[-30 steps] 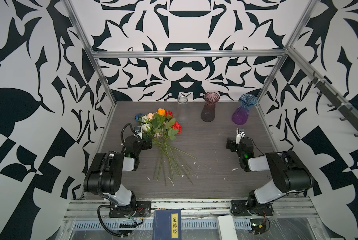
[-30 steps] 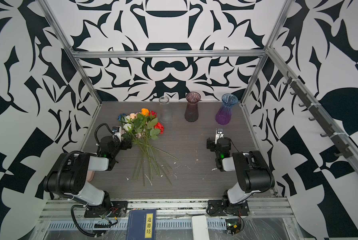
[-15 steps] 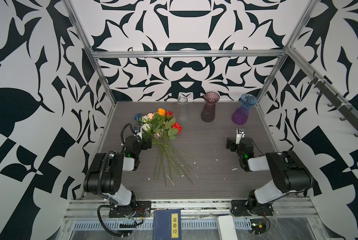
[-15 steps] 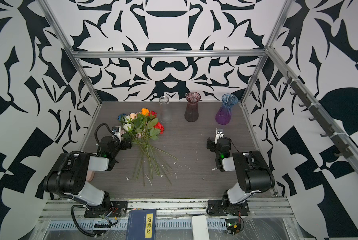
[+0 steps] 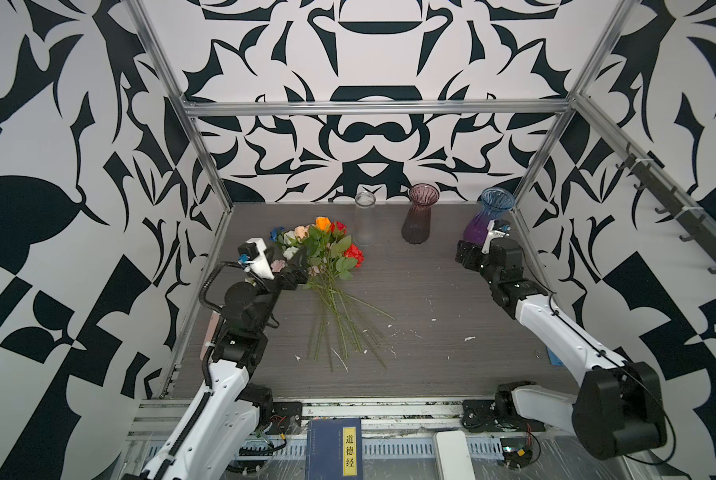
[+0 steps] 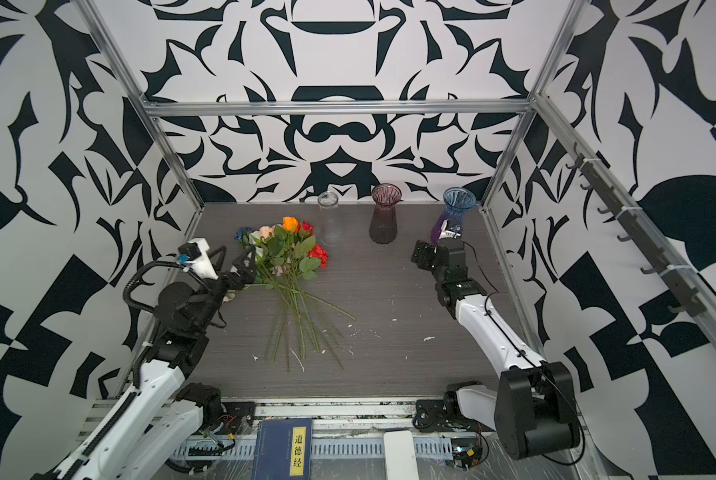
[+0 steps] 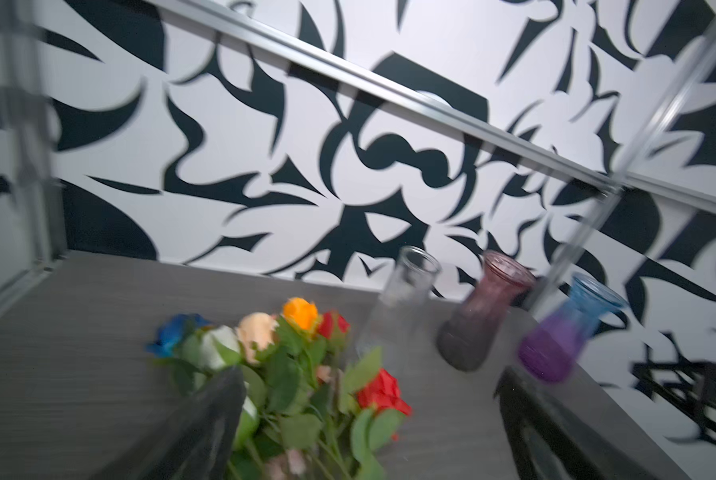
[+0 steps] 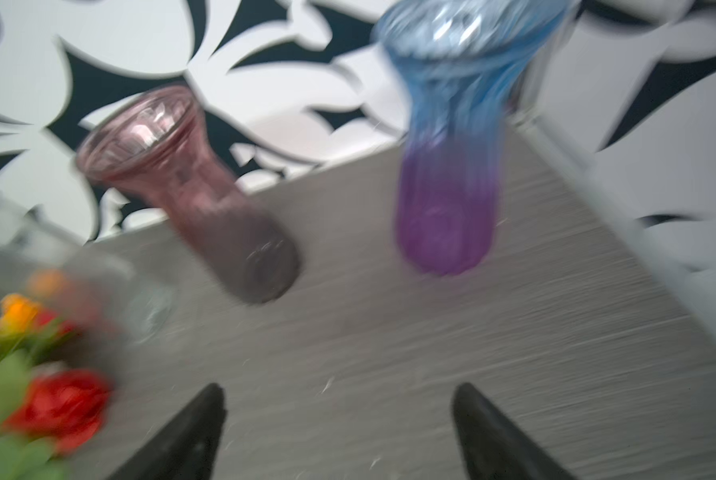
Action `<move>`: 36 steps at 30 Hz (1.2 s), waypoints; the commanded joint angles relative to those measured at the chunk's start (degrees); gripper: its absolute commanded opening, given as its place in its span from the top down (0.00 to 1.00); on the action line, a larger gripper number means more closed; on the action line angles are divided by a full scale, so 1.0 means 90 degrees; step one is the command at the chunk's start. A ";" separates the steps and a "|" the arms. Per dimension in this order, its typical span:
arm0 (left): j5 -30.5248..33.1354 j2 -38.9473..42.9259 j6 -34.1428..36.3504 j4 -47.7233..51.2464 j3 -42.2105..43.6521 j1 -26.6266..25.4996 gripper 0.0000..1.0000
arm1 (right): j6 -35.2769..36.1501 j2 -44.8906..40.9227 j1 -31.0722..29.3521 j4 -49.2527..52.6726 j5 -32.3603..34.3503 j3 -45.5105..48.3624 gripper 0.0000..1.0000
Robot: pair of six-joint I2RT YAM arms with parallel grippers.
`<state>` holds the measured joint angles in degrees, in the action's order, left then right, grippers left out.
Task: Arrange the flowers into the vase
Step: 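Reach right gripper to the clear glass vase while left gripper moves over roses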
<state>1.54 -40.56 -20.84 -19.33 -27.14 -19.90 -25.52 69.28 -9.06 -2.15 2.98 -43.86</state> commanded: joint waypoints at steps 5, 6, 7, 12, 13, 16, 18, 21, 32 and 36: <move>0.0863 -0.0280 -0.0854 0.1740 0.0028 -0.1376 0.01 | -0.1091 -0.0025 -0.1932 0.0710 -0.0027 0.0464 0.13; 0.1098 -0.0379 -0.1064 0.1936 -0.0044 -0.1382 0.01 | -0.1266 -0.0016 -0.2128 0.0643 0.0052 0.0588 0.13; 0.1422 -0.0486 -0.1310 0.2299 -0.0191 -0.1373 0.01 | -0.1525 -0.0027 -0.2225 0.0558 -0.0021 0.0703 0.13; 0.1288 -0.1226 -0.1355 0.3379 -0.0950 -0.0990 0.01 | -0.1534 -0.0425 -0.2492 0.0033 -0.0058 0.1115 0.16; 0.1110 -0.1402 -0.1313 0.3693 -0.1141 -0.0891 0.01 | -0.1488 -0.0361 -0.2490 -0.0004 -0.0142 0.1088 0.16; 0.0828 -0.1649 -0.1407 0.4108 -0.1284 -0.0730 0.01 | -0.1123 0.0382 -0.2490 0.0940 -0.0313 -0.0097 0.19; 0.0643 -0.1429 -0.1489 0.3617 -0.0870 -0.0719 0.01 | -0.0894 0.1083 -0.2489 0.1859 -0.0451 -0.1446 0.21; 0.0577 -0.0884 -0.1809 0.2878 -0.0115 -0.0718 0.01 | -0.0576 0.2263 -0.2482 0.3098 -0.0693 -0.3777 0.26; 0.0663 0.0355 -0.1662 0.2466 0.0718 -0.0670 0.01 | -0.0670 0.6652 -0.2473 0.6581 -0.0453 -1.1580 0.54; 0.0636 0.0339 -0.1664 0.2404 0.0759 -0.0640 0.01 | -0.0973 0.7506 -0.2470 0.6811 -0.0242 -1.2877 0.55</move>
<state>7.81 -37.71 -35.99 3.70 -21.34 -25.98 -32.23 135.22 -31.22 51.16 -1.13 -155.81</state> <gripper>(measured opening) 0.993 0.447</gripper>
